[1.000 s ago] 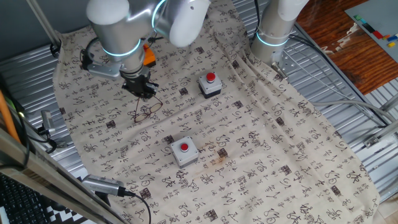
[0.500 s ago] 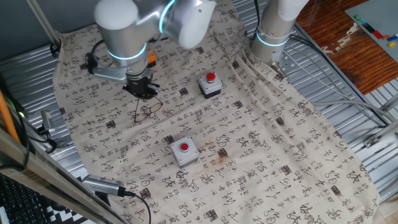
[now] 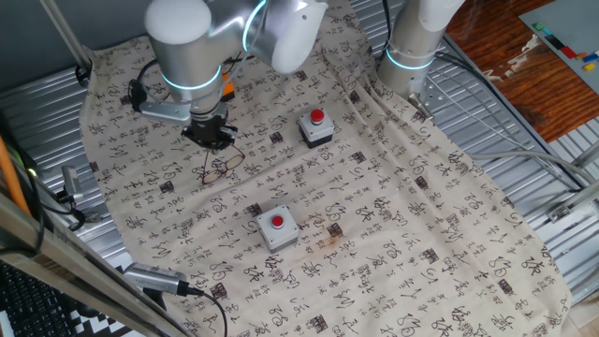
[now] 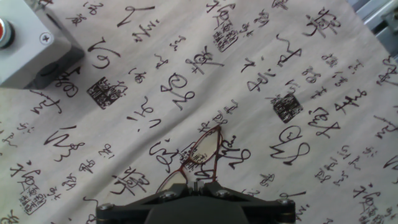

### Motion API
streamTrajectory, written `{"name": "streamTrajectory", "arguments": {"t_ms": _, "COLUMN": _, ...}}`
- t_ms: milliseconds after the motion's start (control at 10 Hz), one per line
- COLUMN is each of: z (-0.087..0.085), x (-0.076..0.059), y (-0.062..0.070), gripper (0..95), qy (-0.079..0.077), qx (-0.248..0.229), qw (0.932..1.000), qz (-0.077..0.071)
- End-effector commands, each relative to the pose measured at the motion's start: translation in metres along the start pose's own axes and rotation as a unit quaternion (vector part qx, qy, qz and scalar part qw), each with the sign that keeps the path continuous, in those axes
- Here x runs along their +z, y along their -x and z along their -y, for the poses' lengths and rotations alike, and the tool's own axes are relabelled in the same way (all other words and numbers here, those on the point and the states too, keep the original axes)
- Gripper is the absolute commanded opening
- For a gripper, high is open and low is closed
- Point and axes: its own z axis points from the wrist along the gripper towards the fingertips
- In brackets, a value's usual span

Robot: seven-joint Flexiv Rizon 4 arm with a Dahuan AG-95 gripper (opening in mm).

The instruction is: Unfold the leg of the glasses (with one hand)

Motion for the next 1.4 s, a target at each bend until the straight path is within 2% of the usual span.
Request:
{"name": "streamTrajectory", "arguments": {"t_ms": 100, "z": 0.002, "x": -0.002, "y": 0.002, "gripper": 0.0, "qy": 0.000, "qx": -0.002, "qw": 1.0000, "qz": -0.001}}
{"name": "streamTrajectory", "arguments": {"t_ms": 400, "z": 0.003, "x": -0.005, "y": 0.006, "gripper": 0.0, "qy": 0.005, "qx": 0.000, "qw": 1.0000, "qz": -0.001}}
{"name": "streamTrajectory", "arguments": {"t_ms": 700, "z": -0.004, "x": -0.009, "y": 0.008, "gripper": 0.0, "qy": 0.008, "qx": 0.006, "qw": 0.9999, "qz": -0.003}}
{"name": "streamTrajectory", "arguments": {"t_ms": 1000, "z": -0.009, "x": -0.002, "y": 0.001, "gripper": 0.0, "qy": 0.009, "qx": 0.009, "qw": 0.9999, "qz": -0.001}}
{"name": "streamTrajectory", "arguments": {"t_ms": 1300, "z": -0.009, "x": 0.004, "y": -0.005, "gripper": 0.0, "qy": 0.001, "qx": 0.006, "qw": 1.0000, "qz": -0.003}}
{"name": "streamTrajectory", "arguments": {"t_ms": 1400, "z": -0.004, "x": 0.007, "y": -0.006, "gripper": 0.0, "qy": -0.005, "qx": -0.003, "qw": 1.0000, "qz": 0.001}}
